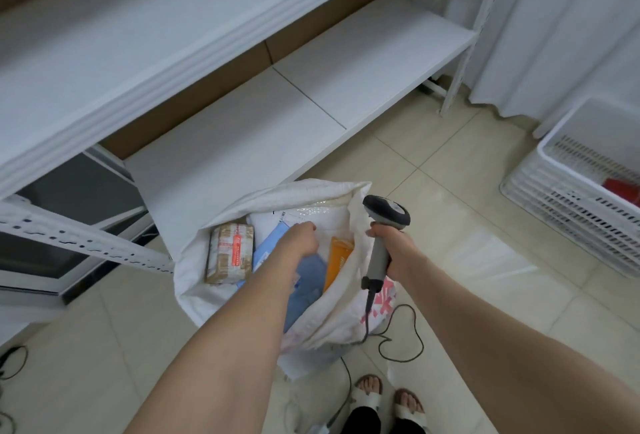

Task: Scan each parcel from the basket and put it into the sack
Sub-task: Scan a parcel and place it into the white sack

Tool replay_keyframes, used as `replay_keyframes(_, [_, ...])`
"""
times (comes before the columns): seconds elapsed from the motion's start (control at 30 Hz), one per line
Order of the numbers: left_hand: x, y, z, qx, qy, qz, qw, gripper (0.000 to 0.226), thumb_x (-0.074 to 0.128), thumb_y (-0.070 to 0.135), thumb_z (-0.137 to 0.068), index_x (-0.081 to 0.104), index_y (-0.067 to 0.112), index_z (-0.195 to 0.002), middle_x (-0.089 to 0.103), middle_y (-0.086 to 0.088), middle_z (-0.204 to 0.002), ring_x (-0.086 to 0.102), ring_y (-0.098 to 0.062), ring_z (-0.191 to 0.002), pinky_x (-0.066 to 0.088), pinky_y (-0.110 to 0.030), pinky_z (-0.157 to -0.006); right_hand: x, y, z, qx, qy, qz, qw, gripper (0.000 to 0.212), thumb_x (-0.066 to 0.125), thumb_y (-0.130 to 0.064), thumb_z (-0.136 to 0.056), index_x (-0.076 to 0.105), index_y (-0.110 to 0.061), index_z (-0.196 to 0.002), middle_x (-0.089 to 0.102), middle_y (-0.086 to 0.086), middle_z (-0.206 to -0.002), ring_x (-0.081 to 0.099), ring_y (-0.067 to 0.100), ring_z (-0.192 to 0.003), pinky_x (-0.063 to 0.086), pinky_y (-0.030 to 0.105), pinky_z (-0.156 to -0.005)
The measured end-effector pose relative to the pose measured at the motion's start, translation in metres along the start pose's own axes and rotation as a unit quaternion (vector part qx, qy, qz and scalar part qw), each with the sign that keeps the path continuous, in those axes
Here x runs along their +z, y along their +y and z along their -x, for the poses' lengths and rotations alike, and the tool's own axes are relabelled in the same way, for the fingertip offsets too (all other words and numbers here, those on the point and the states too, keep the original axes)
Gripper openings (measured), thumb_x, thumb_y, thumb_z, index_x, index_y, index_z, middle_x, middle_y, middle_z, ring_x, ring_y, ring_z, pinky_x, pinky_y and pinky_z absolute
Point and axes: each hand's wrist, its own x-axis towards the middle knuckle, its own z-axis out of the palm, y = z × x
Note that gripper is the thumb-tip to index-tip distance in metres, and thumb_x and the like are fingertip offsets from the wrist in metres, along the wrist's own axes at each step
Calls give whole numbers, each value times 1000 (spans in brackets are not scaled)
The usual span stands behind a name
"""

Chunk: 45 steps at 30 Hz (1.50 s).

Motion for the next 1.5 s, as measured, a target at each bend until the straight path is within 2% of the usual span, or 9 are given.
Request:
replay_keyframes(0.2, [-55,42,33,17,41,-30,999,50,40,13,-97,32,14,-147,35,-10,-150,40,-28,-134,35,-38,-109,-15,-45,45,-34,-16,-49,998,13,52,-1,-89,54,-12,-83,61,7,-79,60,21,-74,45,37,-75])
replay_keyframes(0.43, [-108,129,61,131,115,-18,985,46,40,7,-95,45,14,-140,43,-7,-146,43,-26,-132,35,-35,-109,-53,-118,92,-109,5,-77,991,21,53,-1,-90,51,-12,-72,50,0,-53,46,9,-42,40,27,-57])
replay_keyframes(0.67, [-127,255,74,213,135,-28,967,47,40,8,-94,43,14,-141,43,-9,-146,42,-26,-132,35,-33,-108,-142,-175,114,-144,72,-170,972,9,59,-4,-89,53,-11,-86,51,1,-62,48,12,-53,41,27,-58])
replay_keyframes(0.93, [-100,434,63,270,134,-33,953,47,35,4,-95,43,13,-140,42,-10,-145,42,-26,-132,35,-31,-104,-273,-239,81,-147,98,-261,949,10,58,-2,-90,56,-11,-87,56,2,-69,53,12,-61,44,27,-61])
replay_keyframes(1.0, [-88,482,55,271,132,-31,953,45,35,4,-96,43,10,-140,42,-11,-145,40,-27,-132,34,-32,-105,-312,-260,68,-143,98,-273,946,8,57,-3,-91,57,-10,-87,57,3,-72,54,12,-64,47,28,-68])
replay_keyframes(1.13, [-66,572,36,254,127,-41,958,45,34,3,-96,44,10,-140,42,-13,-145,40,-28,-133,34,-33,-106,-389,-298,45,-115,102,-283,947,4,60,-8,-91,59,-10,-94,61,3,-77,56,13,-70,45,36,-100])
replay_keyframes(1.2, [-56,614,27,248,122,-42,960,44,34,3,-96,45,11,-138,43,-13,-144,41,-28,-132,35,-33,-106,-426,-318,33,-101,106,-293,945,3,62,-9,-91,59,-10,-92,63,3,-79,57,14,-74,44,39,-103])
replay_keyframes(1.4, [-33,725,-5,255,99,-58,960,41,35,4,-95,48,8,-134,46,-15,-141,44,-29,-129,36,-34,-104,-514,-371,-11,-70,131,-322,935,6,64,-10,-88,60,-12,-90,63,1,-75,58,14,-74,46,38,-88])
replay_keyframes(1.5, [-26,781,-32,263,79,-65,959,37,38,8,-97,49,5,-132,48,-15,-139,46,-29,-127,36,-33,-102,-556,-397,-43,-62,130,-327,934,8,66,-11,-86,62,-12,-92,64,0,-72,58,14,-69,48,35,-69])
